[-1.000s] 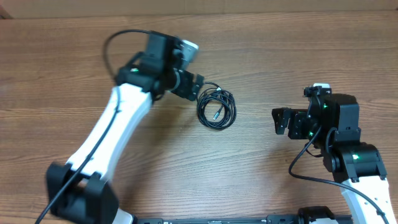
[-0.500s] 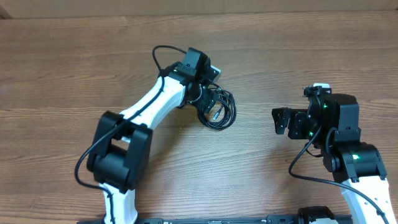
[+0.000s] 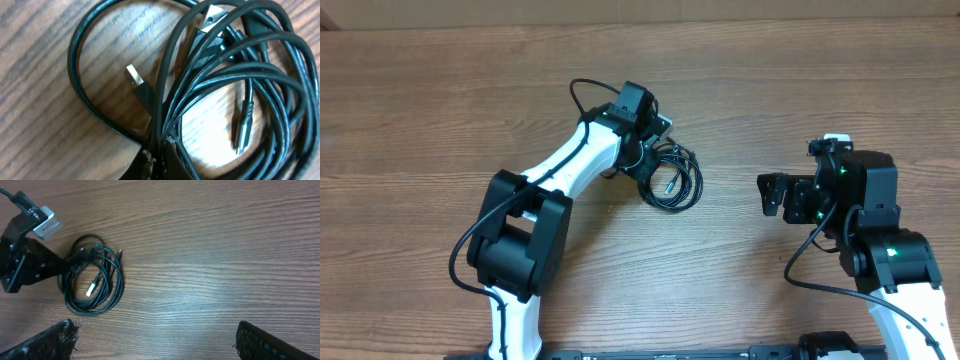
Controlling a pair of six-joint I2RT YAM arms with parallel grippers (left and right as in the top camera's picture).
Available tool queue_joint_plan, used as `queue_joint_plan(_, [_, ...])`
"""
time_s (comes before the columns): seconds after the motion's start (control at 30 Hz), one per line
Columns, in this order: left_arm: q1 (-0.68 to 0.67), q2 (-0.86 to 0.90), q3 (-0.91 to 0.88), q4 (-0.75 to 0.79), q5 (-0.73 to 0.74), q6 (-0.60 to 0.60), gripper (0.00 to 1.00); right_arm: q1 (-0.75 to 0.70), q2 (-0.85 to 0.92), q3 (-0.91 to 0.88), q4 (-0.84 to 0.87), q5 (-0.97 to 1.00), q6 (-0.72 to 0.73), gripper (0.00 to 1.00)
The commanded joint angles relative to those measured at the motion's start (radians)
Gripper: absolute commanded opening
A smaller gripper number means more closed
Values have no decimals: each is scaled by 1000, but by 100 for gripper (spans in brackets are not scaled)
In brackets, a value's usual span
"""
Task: Untangle cables
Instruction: 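Grasp the black cable bundle with the left gripper and lift, then grasp a strand with the right gripper and pull both grippers apart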
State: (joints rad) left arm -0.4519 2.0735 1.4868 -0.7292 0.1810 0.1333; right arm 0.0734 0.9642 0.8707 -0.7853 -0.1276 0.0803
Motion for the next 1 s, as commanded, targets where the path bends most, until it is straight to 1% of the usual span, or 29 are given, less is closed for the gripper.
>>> queue_joint_plan(0.0, [0,-30,127,-91,60,-24,4,5,-2,30,16,-13,29,100])
queue_joint_plan(0.17, [7,-64,389,-325,262,-38,4,5,32,30,59,-148,28,100])
queue_joint_plan(0.27, [6,-79,501,-403,330,-67,4,6,73,30,92,-228,28,100])
queue_joint_plan(0.4, [6,-88,594,-471,390,-77,4,6,132,30,156,-294,29,99])
queue_joint_plan(0.53, [6,-90,643,-495,525,-91,4,6,194,30,246,-412,29,93])
queue_joint_plan(0.67, [8,-90,668,-493,640,-92,4,6,253,30,326,-425,116,91])
queue_joint_plan(0.7, [8,-90,674,-494,660,-92,4,6,266,30,339,-425,134,88])
queue_joint_plan(0.73, [8,-90,678,-494,663,-92,4,6,281,30,355,-424,143,83])
queue_joint_plan(0.87, [10,-90,688,-495,660,-91,4,6,339,30,394,-417,164,59])
queue_joint_plan(0.93, [16,-92,689,-499,662,-92,4,6,369,30,396,-358,192,52])
queue_joint_plan(0.97, [21,-94,689,-502,662,-92,4,6,383,30,396,-321,212,45])
